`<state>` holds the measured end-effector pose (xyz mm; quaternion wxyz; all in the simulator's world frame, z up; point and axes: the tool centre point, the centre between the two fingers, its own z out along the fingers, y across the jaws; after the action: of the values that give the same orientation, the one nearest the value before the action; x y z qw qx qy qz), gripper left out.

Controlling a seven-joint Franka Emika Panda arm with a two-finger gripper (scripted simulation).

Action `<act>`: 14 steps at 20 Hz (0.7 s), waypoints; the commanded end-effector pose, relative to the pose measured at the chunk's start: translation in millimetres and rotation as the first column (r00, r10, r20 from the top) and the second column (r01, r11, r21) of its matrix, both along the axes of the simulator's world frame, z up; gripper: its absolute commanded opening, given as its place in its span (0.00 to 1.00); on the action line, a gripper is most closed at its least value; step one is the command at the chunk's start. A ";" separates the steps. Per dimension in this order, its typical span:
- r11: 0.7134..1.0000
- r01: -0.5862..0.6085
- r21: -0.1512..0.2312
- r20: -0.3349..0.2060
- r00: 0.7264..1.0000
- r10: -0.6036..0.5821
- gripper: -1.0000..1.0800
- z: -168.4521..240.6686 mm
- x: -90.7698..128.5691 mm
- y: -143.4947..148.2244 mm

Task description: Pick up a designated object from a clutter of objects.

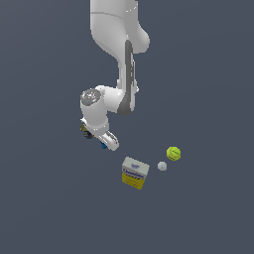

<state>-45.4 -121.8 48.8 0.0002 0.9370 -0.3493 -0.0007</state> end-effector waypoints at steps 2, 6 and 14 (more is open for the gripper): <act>1.000 0.000 0.000 0.001 1.000 0.000 0.96 -5.9 0.5 0.0; 1.000 0.000 0.000 0.001 1.000 0.000 0.00 -6.1 0.5 0.0; 1.000 0.001 -0.001 0.011 1.000 -0.001 0.00 -1.5 3.7 -0.4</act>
<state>-41.6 -122.2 47.3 -0.0010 0.9368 -0.3498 0.0046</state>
